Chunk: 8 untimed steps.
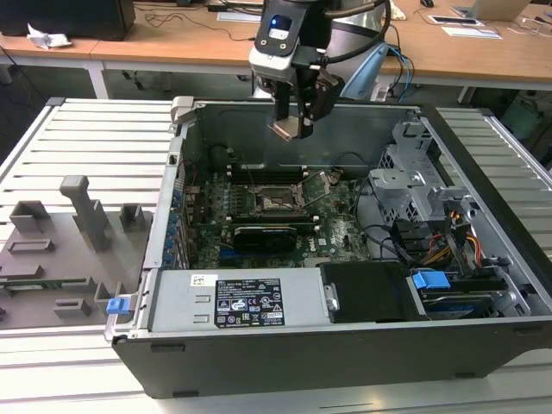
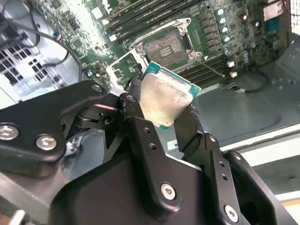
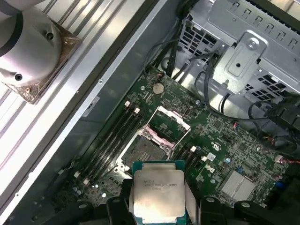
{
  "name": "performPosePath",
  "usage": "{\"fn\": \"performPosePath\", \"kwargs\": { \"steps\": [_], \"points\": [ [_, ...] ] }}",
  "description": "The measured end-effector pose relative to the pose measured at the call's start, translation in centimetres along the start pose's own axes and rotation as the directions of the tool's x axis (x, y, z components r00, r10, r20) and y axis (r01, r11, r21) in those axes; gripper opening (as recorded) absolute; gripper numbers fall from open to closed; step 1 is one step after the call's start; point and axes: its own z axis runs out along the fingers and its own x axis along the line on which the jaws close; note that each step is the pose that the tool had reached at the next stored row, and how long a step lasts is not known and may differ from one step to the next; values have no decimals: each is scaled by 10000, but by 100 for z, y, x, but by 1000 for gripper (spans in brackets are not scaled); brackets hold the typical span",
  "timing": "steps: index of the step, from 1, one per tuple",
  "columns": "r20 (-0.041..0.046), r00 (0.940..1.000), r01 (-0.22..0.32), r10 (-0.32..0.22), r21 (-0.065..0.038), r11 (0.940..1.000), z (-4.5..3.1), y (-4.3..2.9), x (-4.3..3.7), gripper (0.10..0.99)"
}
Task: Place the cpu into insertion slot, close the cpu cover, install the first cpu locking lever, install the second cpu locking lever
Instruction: 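Place the cpu into insertion slot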
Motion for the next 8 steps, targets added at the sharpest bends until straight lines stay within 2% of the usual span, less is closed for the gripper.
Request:
{"fn": "performPosePath", "kwargs": {
  "steps": [5,6,8],
  "points": [
    [87,9951,-982,982,-22,9952,16,-1,0,529],
    [118,9909,-1342,1342,-32,9910,19,-2,-1,529],
    [145,9859,-1667,1667,-44,9860,26,-2,0,529]
  ]
}}
